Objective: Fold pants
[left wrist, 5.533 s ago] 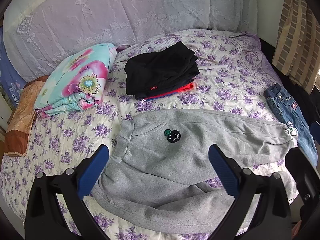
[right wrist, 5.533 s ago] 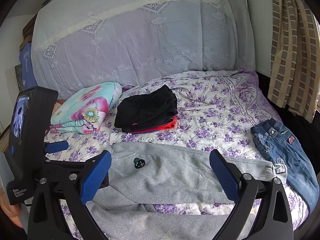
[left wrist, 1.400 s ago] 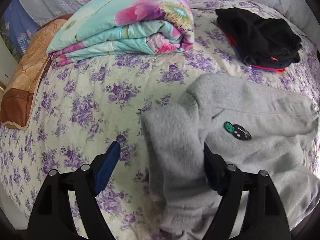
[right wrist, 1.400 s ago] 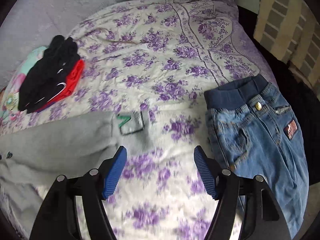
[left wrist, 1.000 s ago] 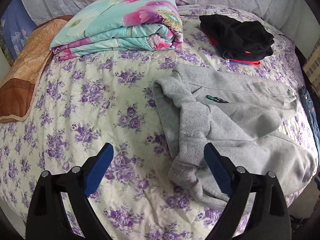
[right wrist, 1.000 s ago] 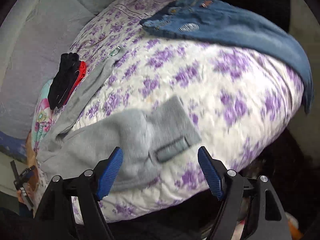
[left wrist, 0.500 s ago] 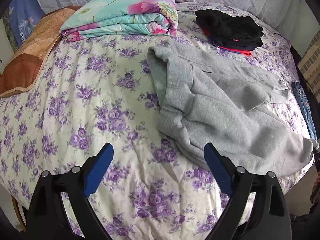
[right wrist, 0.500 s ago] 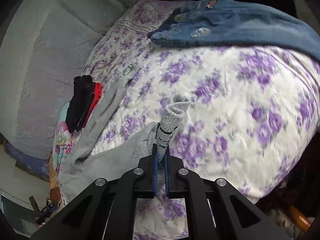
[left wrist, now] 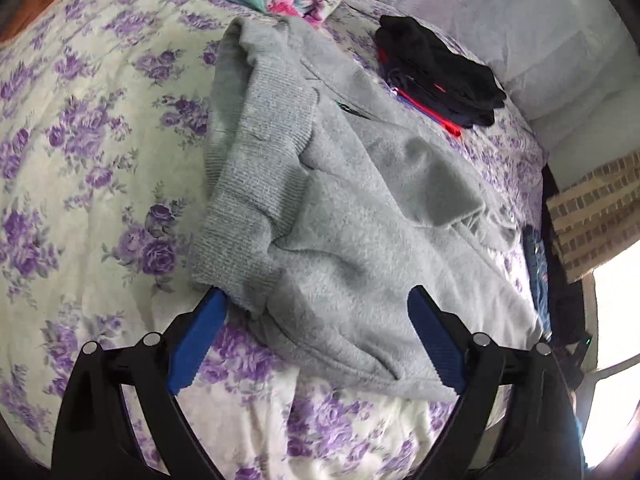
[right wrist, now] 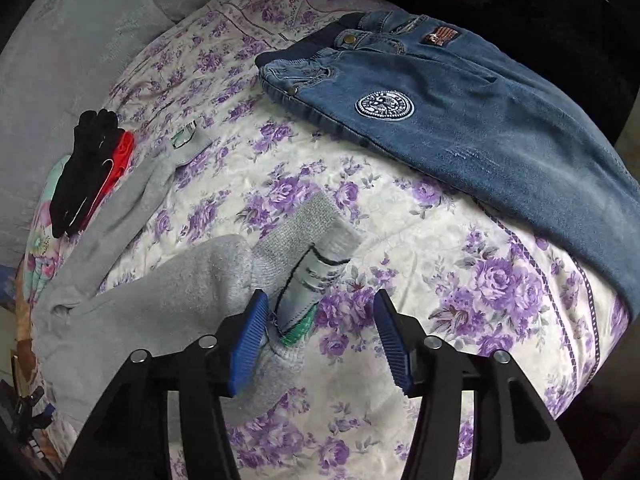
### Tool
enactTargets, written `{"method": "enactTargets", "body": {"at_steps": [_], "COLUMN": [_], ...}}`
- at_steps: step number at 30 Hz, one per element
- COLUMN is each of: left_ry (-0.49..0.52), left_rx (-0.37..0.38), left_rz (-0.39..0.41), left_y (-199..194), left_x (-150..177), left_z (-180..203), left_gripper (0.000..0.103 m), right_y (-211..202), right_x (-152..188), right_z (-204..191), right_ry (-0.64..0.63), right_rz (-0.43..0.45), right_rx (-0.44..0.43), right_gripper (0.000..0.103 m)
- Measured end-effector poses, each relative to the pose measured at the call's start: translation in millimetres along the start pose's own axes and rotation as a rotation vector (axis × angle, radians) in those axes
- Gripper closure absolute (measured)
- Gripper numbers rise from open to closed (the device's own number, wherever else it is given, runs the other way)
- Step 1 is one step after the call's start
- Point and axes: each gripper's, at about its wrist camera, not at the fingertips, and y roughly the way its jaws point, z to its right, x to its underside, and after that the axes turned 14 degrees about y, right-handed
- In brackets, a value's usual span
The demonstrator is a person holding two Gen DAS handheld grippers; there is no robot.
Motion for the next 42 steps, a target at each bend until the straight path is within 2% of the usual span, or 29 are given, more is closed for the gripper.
{"method": "enactTargets", "body": {"at_steps": [2,6,7,8,9,10,12,14,16,19,23,25,27,28,29,30,31,32,33,34,36,39,42], "left_ry": [-0.066,-0.069,-0.064,-0.056,-0.050,-0.058,-0.074,-0.047,-0.056,-0.070,-0.075,-0.047,-0.012,-0.001,-0.008,-0.020,-0.032,-0.029,-0.006,0.030,0.096,0.181,0.287], "left_rx": [0.024,-0.001,-0.030,-0.064,-0.078,-0.063,-0.047,-0.074,-0.071,-0.077,-0.127,-0.189,-0.259,-0.303,-0.325,-0.325,-0.335,-0.347,-0.353,-0.367,-0.413,-0.442,-0.448], "left_rz": [0.006,0.001,-0.009,-0.012,-0.011,-0.016,-0.008,0.016,0.056,0.113,0.152,0.126,0.041,-0.017,-0.068,-0.086,-0.076,-0.072,-0.072,-0.077,-0.094,-0.087,-0.057], "left_y": [5,20,25,27,28,29,25,15,-3,-39,-86,-93,-75,-60,-47,-42,-45,-52,-60,-70,-87,-104,-122], "left_x": [0,-4,-6,-7,-10,-11,-13,-14,-14,-11,3,13,23,29,35,40,43,43,43,43,42,29,16], "left_z": [-9,-10,-9,-7,-8,-9,-8,-1,-1,-4,-12,-17,-25,-32,-39,-46,-50,-52,-51,-50,-47,-32,-6], "left_gripper": [0.014,0.021,0.032,0.051,0.061,0.076,0.080,0.083,0.084,0.084,0.085,0.084,0.082,0.078,0.072,0.068,0.054,0.042,0.039,0.037,0.028,0.027,0.029], "right_y": [4,4,4,4,4,4,8,5,-1,-13,-24,-22,-6,5,14,13,8,1,-7,-17,-36,-51,-46], "right_x": [-1,3,4,4,5,6,4,4,4,0,10,21,36,44,50,51,48,42,36,29,12,-11,-25], "right_z": [7,19,20,20,19,18,16,10,2,-7,-25,-27,-30,-30,-28,-24,-21,-16,-11,-7,0,-7,-34], "right_ry": [0.045,0.080,0.081,0.080,0.072,0.054,0.041,0.027,-0.005,-0.021,-0.092,-0.114,-0.175,-0.208,-0.226,-0.227,-0.220,-0.201,-0.179,-0.170,-0.168,-0.169,-0.217], "right_rz": [-0.013,-0.019,-0.022,-0.018,-0.015,-0.017,-0.053,-0.050,-0.047,-0.056,-0.102,-0.131,-0.157,-0.177,-0.195,-0.178,-0.165,-0.156,-0.145,-0.130,-0.081,-0.024,-0.021], "right_rx": [-0.015,-0.055,-0.056,-0.061,-0.064,-0.072,-0.134,-0.153,-0.167,-0.236,-0.287,-0.286,-0.203,-0.144,-0.115,-0.128,-0.125,-0.110,-0.099,-0.088,-0.086,-0.112,-0.140], "right_gripper": [0.041,0.039,0.039,0.039,0.040,0.057,0.092,0.096,0.096,0.097,0.097,0.097,0.096,0.090,0.091,0.085,0.066,0.056,0.042,0.038,0.037,0.033,0.032]}}
